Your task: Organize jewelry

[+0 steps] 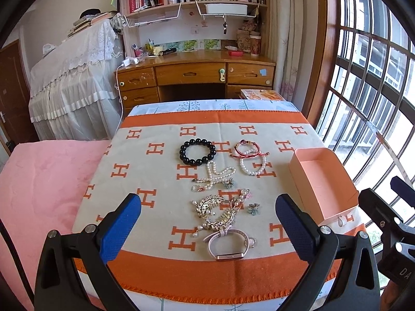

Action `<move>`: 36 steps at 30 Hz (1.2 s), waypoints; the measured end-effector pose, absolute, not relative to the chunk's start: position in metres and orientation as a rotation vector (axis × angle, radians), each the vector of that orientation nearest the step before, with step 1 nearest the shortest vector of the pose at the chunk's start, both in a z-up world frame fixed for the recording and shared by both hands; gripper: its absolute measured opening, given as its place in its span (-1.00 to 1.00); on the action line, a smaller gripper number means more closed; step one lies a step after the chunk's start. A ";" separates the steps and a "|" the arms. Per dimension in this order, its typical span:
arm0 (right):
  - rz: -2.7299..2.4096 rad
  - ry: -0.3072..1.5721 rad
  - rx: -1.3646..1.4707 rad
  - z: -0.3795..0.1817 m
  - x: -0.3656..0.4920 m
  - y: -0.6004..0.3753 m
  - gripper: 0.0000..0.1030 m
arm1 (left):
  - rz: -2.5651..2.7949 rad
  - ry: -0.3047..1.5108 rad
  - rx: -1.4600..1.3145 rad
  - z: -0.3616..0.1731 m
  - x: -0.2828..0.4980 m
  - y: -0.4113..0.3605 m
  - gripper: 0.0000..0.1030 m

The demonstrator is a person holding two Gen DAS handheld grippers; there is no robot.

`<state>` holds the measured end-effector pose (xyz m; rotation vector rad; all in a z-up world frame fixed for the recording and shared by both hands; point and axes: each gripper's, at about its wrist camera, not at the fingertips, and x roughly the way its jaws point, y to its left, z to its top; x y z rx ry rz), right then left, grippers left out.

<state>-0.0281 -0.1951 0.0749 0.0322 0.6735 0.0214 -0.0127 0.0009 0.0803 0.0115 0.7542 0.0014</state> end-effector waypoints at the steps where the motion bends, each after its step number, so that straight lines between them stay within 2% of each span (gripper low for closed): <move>1: 0.024 0.677 0.032 0.074 -0.029 -0.194 0.84 | 0.001 0.758 0.008 0.080 -0.013 0.002 0.99; 7: 0.034 0.688 0.024 0.064 -0.028 -0.187 0.84 | 0.013 0.783 0.004 0.061 0.001 0.002 0.99; 36: 0.084 0.730 0.045 0.049 -0.013 -0.177 0.84 | -0.027 0.782 -0.007 0.046 0.008 0.001 0.98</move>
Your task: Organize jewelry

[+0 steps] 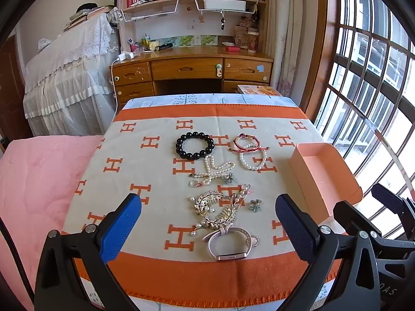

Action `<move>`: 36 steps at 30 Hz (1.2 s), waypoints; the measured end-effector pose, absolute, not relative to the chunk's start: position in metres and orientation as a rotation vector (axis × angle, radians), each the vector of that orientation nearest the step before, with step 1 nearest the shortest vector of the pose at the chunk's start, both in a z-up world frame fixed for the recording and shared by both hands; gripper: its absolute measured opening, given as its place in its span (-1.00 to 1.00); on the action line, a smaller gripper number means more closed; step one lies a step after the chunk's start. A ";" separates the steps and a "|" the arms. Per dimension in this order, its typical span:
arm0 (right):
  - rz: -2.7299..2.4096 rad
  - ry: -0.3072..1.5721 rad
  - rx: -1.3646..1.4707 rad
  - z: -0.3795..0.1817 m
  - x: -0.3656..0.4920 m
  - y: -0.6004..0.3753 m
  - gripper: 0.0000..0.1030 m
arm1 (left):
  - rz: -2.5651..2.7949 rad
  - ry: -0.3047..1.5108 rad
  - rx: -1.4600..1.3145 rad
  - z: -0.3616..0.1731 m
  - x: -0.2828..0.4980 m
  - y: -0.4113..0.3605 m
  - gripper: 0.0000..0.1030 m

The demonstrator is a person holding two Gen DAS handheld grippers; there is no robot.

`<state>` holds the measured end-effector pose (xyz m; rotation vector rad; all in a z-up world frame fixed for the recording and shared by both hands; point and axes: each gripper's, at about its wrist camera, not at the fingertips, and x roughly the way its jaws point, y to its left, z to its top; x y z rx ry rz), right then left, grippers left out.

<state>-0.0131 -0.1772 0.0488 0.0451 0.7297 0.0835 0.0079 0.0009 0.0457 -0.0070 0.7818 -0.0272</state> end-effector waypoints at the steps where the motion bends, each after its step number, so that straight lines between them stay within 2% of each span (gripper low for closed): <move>1: 0.082 0.730 0.045 0.049 -0.013 -0.177 0.84 | -0.027 0.785 -0.007 0.045 0.009 0.001 0.98; 12: 0.081 0.769 0.026 0.036 0.000 -0.166 0.84 | -0.033 0.823 -0.026 0.034 0.019 0.018 0.98; 20: 0.141 0.812 -0.049 0.022 0.010 -0.138 0.83 | 0.017 0.799 -0.112 0.021 0.029 0.070 0.99; 27: 0.260 0.939 -0.114 -0.009 0.032 -0.112 0.37 | 0.075 0.874 -0.159 -0.003 0.045 0.113 0.98; 29: 0.317 1.009 -0.128 -0.025 0.040 -0.104 0.07 | 0.080 0.910 -0.153 -0.013 0.050 0.119 0.98; 32: 0.407 1.105 -0.162 -0.047 0.052 -0.090 -0.19 | 0.076 0.948 -0.158 -0.025 0.056 0.124 0.99; 36: 0.441 1.154 -0.275 -0.066 0.062 -0.075 -0.24 | 0.070 0.970 -0.168 -0.037 0.060 0.129 0.98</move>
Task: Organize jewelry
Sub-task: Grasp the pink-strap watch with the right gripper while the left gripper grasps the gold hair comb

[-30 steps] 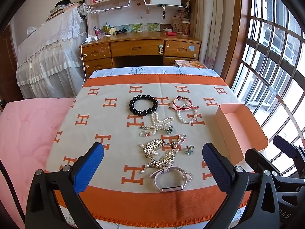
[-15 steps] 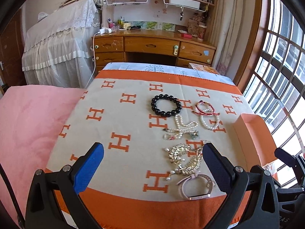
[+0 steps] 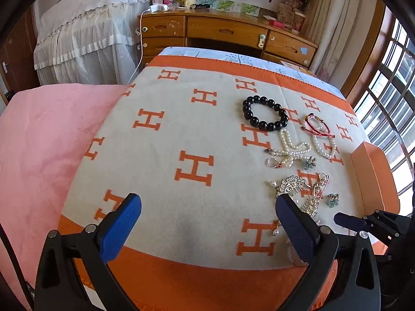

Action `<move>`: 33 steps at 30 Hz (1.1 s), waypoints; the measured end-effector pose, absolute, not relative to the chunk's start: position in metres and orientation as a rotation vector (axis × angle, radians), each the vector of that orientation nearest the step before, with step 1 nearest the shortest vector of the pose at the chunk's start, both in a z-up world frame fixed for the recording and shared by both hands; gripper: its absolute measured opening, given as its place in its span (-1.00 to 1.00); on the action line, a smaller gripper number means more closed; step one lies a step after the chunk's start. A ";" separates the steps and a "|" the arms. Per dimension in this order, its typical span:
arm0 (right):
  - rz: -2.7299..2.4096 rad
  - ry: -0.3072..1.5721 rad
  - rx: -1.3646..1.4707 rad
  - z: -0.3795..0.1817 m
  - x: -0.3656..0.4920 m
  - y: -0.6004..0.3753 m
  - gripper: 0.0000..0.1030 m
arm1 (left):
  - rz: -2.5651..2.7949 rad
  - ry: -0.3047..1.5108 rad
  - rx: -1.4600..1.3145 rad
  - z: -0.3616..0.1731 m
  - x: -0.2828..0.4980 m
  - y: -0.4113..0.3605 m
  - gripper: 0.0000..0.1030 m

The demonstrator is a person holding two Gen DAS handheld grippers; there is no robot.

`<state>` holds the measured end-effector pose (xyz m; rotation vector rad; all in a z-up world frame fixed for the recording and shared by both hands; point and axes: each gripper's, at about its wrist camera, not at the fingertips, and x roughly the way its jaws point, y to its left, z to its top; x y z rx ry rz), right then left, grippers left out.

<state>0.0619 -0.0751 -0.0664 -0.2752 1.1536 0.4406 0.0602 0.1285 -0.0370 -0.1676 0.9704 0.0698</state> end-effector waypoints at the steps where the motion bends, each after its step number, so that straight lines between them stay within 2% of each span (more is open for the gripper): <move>1: 0.453 1.168 -0.290 -0.069 0.064 -0.074 -0.33 | 0.066 0.973 -0.166 -0.039 0.061 0.129 0.98; 6: 0.505 1.173 -0.369 -0.079 0.066 -0.063 -0.66 | 0.030 1.000 -0.139 -0.049 0.061 0.117 0.98; 7: 0.513 1.165 -0.382 -0.079 0.064 -0.061 -0.83 | 0.021 1.004 -0.134 -0.050 0.062 0.115 0.98; 8: 0.523 1.162 -0.385 -0.079 0.063 -0.061 -0.91 | 0.012 1.007 -0.126 -0.051 0.062 0.112 0.98; 13: 0.540 1.146 -0.315 -0.074 0.058 -0.074 -0.94 | -0.036 1.009 -0.078 -0.053 0.064 0.097 0.95; 18: 0.457 1.081 -0.214 -0.058 0.053 -0.104 -0.94 | -0.094 1.056 -0.066 -0.055 0.073 0.079 0.58; 21: 0.401 1.026 -0.137 -0.041 0.053 -0.127 -0.94 | -0.133 1.109 -0.085 -0.059 0.082 0.068 0.24; 24: 0.331 0.937 -0.042 -0.017 0.050 -0.156 -0.94 | -0.166 1.166 -0.135 -0.063 0.090 0.059 0.12; 27: 0.224 0.856 0.045 -0.003 0.051 -0.189 -0.94 | -0.188 1.242 -0.197 -0.068 0.099 0.052 -0.13; 33: 0.046 0.803 0.176 -0.008 0.065 -0.244 -0.94 | -0.157 1.346 -0.281 -0.082 0.112 0.042 -0.50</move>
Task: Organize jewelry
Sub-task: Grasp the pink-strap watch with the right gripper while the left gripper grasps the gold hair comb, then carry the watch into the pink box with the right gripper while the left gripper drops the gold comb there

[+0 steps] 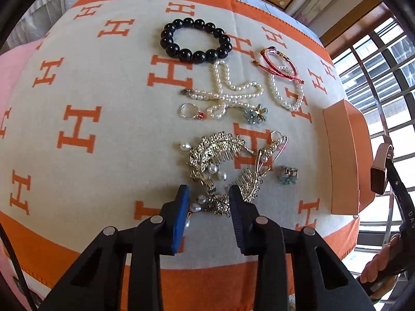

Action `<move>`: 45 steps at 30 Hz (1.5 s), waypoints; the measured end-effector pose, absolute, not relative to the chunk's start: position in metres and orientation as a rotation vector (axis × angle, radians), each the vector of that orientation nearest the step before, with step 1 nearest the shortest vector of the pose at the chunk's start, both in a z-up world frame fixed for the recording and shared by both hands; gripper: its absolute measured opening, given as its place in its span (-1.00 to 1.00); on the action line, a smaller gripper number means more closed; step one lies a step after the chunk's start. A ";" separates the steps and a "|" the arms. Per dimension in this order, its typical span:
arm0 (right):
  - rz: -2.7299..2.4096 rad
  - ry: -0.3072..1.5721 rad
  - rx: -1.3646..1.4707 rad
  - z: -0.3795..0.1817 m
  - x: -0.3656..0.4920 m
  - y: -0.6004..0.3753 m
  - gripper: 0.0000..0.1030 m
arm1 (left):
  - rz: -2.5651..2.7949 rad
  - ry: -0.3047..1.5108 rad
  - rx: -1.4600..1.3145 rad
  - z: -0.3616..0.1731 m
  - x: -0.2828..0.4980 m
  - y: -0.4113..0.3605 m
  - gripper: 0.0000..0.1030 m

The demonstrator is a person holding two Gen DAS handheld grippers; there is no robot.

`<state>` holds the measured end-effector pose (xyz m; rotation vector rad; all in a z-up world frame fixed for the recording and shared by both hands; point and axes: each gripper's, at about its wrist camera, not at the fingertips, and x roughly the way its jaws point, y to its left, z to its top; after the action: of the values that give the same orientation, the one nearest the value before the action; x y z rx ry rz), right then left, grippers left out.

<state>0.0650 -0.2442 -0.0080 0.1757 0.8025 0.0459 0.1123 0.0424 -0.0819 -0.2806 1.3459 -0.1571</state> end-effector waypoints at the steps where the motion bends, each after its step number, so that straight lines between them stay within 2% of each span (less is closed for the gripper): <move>1: 0.034 0.804 0.192 -0.011 0.068 -0.250 -0.94 | -0.149 1.353 -0.287 -0.082 0.114 0.041 -0.61; 11: 0.014 0.845 0.259 -0.036 0.075 -0.281 -0.92 | -0.037 1.402 -0.244 -0.087 0.125 0.029 -0.67; 17: 0.012 0.889 0.312 -0.045 0.078 -0.291 -0.72 | 0.006 1.398 -0.156 -0.085 0.131 0.021 -0.66; 21: 0.011 0.923 0.390 -0.050 0.077 -0.301 -0.71 | 0.014 1.383 -0.122 -0.085 0.135 0.018 -0.67; 24: 0.003 0.913 0.398 -0.048 0.071 -0.303 -0.70 | 0.017 1.359 -0.114 -0.084 0.134 0.019 -0.86; 27: -0.008 0.894 0.383 -0.043 0.064 -0.302 -0.70 | 0.010 1.343 -0.130 -0.082 0.134 0.022 -0.86; 38: 0.001 0.846 0.426 -0.039 0.049 -0.313 -0.70 | -0.120 1.222 -0.184 -0.019 0.121 0.013 -0.86; 45: -0.017 0.792 0.439 -0.032 0.035 -0.322 -0.70 | -0.303 1.131 -0.118 0.026 0.130 -0.054 -0.86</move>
<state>0.0348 -0.3220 -0.0323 0.4391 0.7924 -0.0175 0.1298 -0.0543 0.0262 -0.1184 1.1309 -0.3028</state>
